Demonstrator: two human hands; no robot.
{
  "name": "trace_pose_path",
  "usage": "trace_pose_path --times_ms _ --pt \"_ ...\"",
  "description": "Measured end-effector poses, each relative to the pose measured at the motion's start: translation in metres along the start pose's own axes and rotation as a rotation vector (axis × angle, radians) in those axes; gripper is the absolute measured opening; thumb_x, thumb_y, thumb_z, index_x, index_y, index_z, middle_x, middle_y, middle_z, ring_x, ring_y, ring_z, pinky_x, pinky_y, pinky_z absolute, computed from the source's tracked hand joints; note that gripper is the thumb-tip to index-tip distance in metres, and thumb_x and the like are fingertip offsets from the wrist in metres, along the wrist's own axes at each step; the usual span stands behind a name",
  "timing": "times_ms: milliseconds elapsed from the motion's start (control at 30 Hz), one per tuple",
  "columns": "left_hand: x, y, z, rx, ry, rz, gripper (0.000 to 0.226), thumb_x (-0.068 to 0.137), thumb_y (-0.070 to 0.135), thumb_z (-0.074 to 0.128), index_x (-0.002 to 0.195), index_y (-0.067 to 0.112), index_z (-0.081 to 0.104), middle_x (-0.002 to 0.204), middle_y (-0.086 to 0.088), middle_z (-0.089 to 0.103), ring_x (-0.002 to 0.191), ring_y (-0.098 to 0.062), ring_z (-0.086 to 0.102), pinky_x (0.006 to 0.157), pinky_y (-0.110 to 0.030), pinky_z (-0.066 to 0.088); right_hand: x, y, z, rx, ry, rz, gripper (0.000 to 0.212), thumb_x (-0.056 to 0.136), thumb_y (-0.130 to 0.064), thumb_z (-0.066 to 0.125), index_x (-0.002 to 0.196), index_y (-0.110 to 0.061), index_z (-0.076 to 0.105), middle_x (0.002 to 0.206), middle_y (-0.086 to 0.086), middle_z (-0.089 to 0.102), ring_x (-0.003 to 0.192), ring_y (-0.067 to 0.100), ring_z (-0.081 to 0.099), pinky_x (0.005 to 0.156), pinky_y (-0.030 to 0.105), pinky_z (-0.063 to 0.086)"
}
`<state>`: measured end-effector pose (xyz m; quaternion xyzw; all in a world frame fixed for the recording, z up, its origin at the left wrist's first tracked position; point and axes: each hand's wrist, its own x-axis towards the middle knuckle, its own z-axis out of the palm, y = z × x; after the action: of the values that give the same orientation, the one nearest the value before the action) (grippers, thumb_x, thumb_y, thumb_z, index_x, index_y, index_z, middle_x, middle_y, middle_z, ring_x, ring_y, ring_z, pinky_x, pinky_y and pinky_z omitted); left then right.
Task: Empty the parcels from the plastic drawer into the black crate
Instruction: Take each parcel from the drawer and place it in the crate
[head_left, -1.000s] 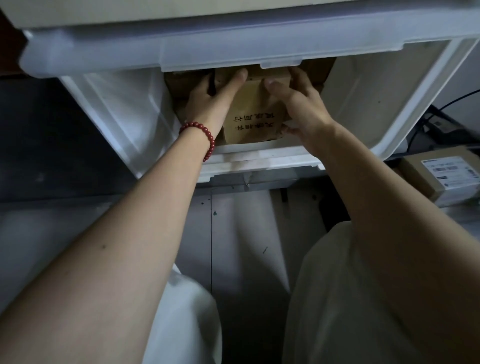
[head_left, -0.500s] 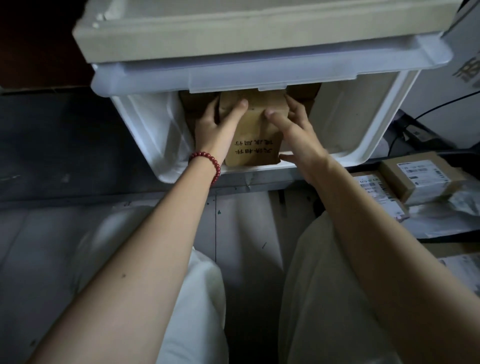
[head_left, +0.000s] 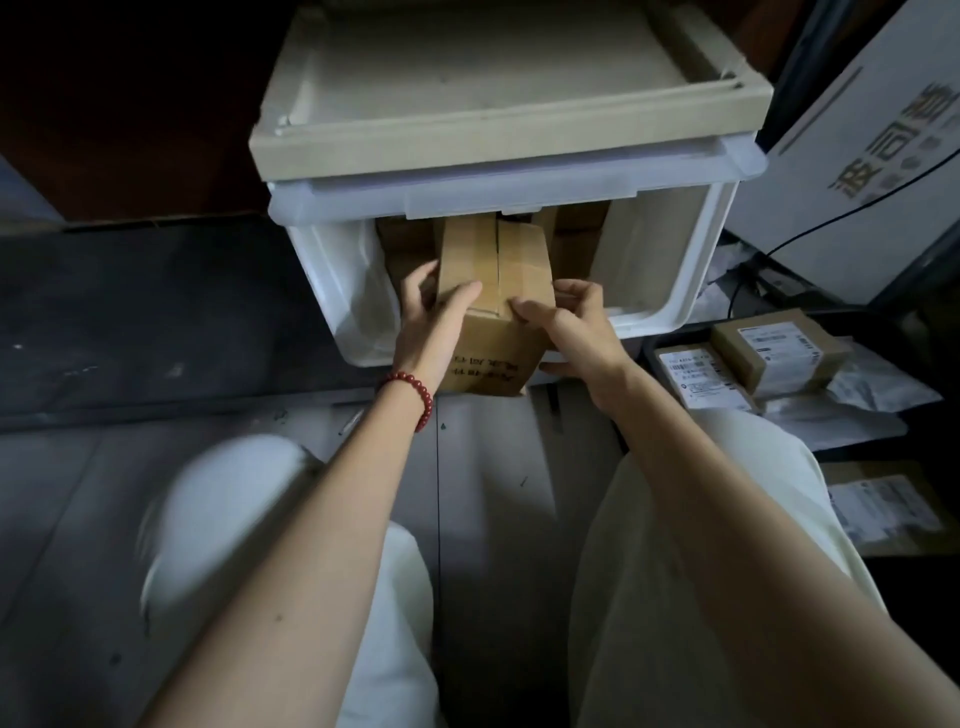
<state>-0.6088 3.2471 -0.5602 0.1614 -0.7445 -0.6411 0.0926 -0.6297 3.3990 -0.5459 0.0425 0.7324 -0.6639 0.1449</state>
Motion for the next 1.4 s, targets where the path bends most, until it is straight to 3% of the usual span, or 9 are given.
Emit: trace_pose_path --times_ms 267,467,600,767,900,1000,1100,1233,1400 --pt "-0.03 0.001 -0.002 -0.052 0.073 -0.157 0.041 0.096 0.052 0.043 0.13 0.031 0.04 0.121 0.003 0.048 0.105 -0.014 0.052 0.083 -0.029 0.044 -0.012 0.006 -0.023 0.024 -0.146 0.164 0.066 0.09 -0.013 0.06 0.147 -0.031 0.031 0.128 0.001 0.053 0.115 0.02 0.049 0.098 0.045 0.04" --pt "-0.04 0.001 -0.032 -0.091 -0.075 -0.304 0.116 0.052 0.053 0.086 0.145 0.015 0.028 0.129 0.001 0.056 0.116 -0.019 0.056 0.098 -0.04 0.048 -0.018 0.037 -0.024 0.188 -0.252 0.111 0.059 0.093 0.009 0.047 0.144 -0.02 0.039 0.118 0.002 0.057 0.103 0.017 0.055 0.085 0.035 0.049" --pt "-0.047 -0.004 -0.039 -0.054 -0.06 -0.248 0.091 0.044 0.056 0.084 0.123 0.023 0.053 0.114 0.008 0.065 0.108 -0.013 0.06 0.085 -0.031 0.051 -0.02 0.032 -0.005 0.101 -0.269 0.049 0.062 0.093 -0.051 0.05 0.145 -0.02 0.039 0.136 0.005 0.054 0.123 0.021 0.052 0.108 0.044 0.04" --pt "-0.068 -0.028 -0.033 -0.081 0.018 -0.144 0.07 0.062 0.061 0.071 0.12 0.033 0.043 0.108 0.017 0.06 0.095 0.003 0.058 0.067 -0.017 0.047 -0.027 0.027 0.003 -0.125 -0.3 -0.015 0.103 0.068 -0.07 0.059 0.151 -0.024 0.021 0.129 -0.004 0.053 0.101 0.001 0.056 0.077 0.018 0.044" --pt "-0.07 -0.038 -0.036 -0.211 0.024 -0.219 0.057 0.07 0.071 0.053 0.117 0.042 0.043 0.119 0.008 0.06 0.108 -0.013 0.059 0.091 -0.046 0.051 -0.029 0.027 -0.001 -0.081 -0.277 -0.018 0.092 0.071 -0.07 0.063 0.143 -0.02 0.038 0.126 0.004 0.062 0.107 0.017 0.063 0.092 0.035 0.051" --pt "-0.066 -0.033 -0.042 -0.233 -0.051 -0.236 0.063 0.067 0.084 0.051 0.118 0.048 0.047 0.122 0.007 0.061 0.115 -0.019 0.056 0.098 -0.057 0.044 -0.033 0.025 -0.006 0.018 -0.359 0.016 0.073 0.074 -0.07 0.054 0.129 -0.022 0.056 0.117 0.007 0.069 0.102 0.024 0.068 0.076 0.032 0.056" --pt "-0.073 -0.035 -0.043 -0.232 -0.2 -0.268 0.092 0.053 0.095 0.044 0.129 0.043 0.05 0.123 0.006 0.064 0.115 -0.02 0.058 0.095 -0.054 0.046 -0.036 0.029 -0.011 0.113 -0.484 0.088 0.052 0.08 -0.065 0.047 0.106 -0.028 0.073 0.112 0.007 0.071 0.098 0.024 0.07 0.069 0.029 0.056" --pt "-0.08 -0.042 -0.042 -0.191 -0.211 -0.292 0.096 0.051 0.098 0.038 0.125 0.04 0.055 0.117 0.002 0.067 0.106 -0.019 0.064 0.084 -0.045 0.055 -0.034 0.037 -0.013 0.07 -0.399 0.135 0.046 0.093 -0.056 0.042 0.106 -0.023 0.072 0.114 0.01 0.07 0.105 0.027 0.067 0.095 0.044 0.051" --pt "-0.078 -0.041 -0.051 -0.121 -0.094 -0.245 0.07 0.064 0.077 0.058 0.121 0.037 0.054 0.113 0.011 0.065 0.106 -0.012 0.059 0.078 -0.033 0.05 -0.035 0.041 -0.013 -0.078 -0.319 0.08 0.026 0.103 -0.033 0.04 0.119 -0.019 0.053 0.108 0.001 0.066 0.097 0.016 0.066 0.068 0.033 0.054"
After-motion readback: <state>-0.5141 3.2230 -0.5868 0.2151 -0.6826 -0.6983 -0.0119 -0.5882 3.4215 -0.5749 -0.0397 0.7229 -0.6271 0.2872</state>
